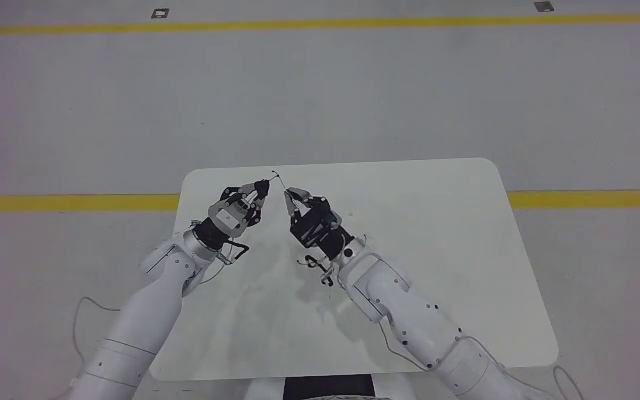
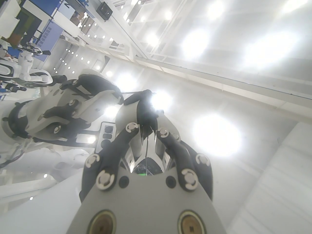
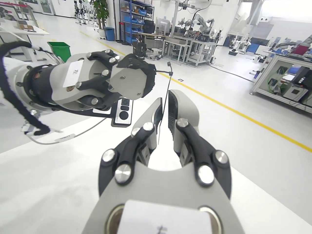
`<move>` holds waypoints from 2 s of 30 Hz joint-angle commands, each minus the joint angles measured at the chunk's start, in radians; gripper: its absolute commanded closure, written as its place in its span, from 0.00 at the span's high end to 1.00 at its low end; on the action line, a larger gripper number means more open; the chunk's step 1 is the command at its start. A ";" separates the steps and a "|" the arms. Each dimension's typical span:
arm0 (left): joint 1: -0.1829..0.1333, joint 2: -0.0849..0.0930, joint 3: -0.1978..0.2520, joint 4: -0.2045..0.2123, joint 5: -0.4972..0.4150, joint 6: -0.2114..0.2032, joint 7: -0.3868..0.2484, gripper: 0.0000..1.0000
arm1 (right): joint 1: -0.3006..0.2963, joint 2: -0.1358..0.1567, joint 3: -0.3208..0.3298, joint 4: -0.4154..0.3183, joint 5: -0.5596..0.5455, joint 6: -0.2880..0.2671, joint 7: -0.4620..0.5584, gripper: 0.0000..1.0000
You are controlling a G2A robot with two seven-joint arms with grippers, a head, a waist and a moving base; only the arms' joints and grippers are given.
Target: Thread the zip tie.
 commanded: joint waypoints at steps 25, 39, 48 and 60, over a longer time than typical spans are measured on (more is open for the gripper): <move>0.000 0.000 0.000 0.000 0.000 0.000 0.000 0.00 | -0.021 0.022 0.051 -0.008 -0.084 0.036 0.060 0.00; 0.000 0.000 0.000 0.000 0.000 0.000 0.000 0.00 | -0.002 0.059 0.019 0.002 -0.084 -0.016 0.058 0.00; 0.000 0.000 0.000 0.000 0.000 0.000 0.000 0.00 | 0.005 0.090 -0.011 -0.005 -0.084 0.022 0.085 0.00; 0.000 0.000 0.000 0.000 0.000 0.000 0.000 0.00 | 0.027 0.118 -0.052 -0.008 -0.084 0.042 0.103 0.00</move>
